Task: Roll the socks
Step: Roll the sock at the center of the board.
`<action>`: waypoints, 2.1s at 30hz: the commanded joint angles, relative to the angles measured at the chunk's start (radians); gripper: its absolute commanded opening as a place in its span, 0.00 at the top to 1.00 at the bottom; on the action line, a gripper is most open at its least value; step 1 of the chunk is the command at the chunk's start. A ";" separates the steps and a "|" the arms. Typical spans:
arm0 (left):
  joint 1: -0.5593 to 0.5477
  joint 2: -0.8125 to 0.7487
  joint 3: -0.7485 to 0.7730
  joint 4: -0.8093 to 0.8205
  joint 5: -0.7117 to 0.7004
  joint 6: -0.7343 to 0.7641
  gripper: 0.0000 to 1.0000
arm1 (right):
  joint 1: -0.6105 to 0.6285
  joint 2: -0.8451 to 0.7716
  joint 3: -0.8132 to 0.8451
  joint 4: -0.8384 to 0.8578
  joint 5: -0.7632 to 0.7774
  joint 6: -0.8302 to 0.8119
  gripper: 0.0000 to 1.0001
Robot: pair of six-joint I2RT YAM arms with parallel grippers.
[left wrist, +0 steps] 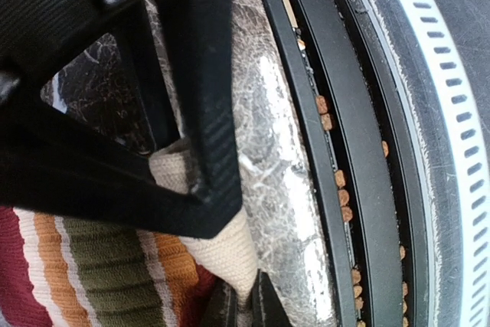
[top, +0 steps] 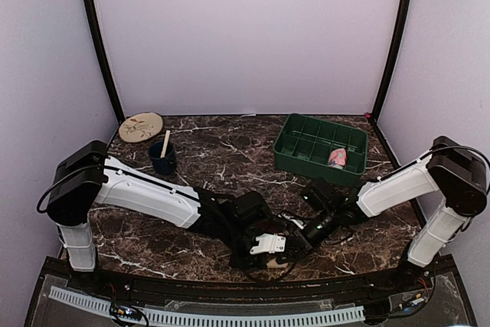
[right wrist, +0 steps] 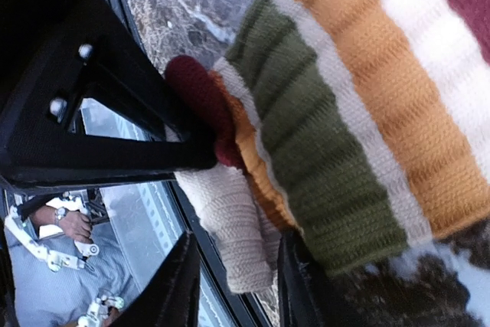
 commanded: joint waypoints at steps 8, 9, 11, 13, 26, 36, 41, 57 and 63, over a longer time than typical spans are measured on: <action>0.076 0.062 0.102 -0.144 0.198 -0.041 0.99 | -0.029 -0.122 -0.099 0.057 0.158 0.105 0.63; 0.081 0.070 0.111 -0.151 0.213 -0.045 0.99 | -0.029 -0.132 -0.106 0.060 0.171 0.116 0.63; 0.091 0.085 0.132 -0.167 0.240 -0.050 0.99 | -0.029 -0.151 -0.117 0.070 0.196 0.138 0.63; 0.099 0.099 0.150 -0.181 0.262 -0.054 0.99 | -0.029 -0.176 -0.128 0.075 0.229 0.157 0.62; 0.144 0.197 0.253 -0.274 0.384 -0.083 0.99 | -0.029 -0.386 -0.261 0.085 0.488 0.272 0.61; 0.208 0.265 0.309 -0.335 0.515 -0.121 0.99 | 0.048 -0.674 -0.307 -0.041 0.772 0.275 0.61; 0.235 0.308 0.343 -0.366 0.572 -0.137 0.98 | 0.185 -0.648 -0.236 -0.115 0.908 0.207 0.62; 0.271 0.383 0.382 -0.405 0.695 -0.153 0.98 | 0.553 -0.394 -0.007 -0.189 1.216 -0.070 0.62; 0.285 0.404 0.412 -0.429 0.718 -0.149 0.98 | 0.604 -0.282 0.066 -0.187 1.242 -0.156 0.62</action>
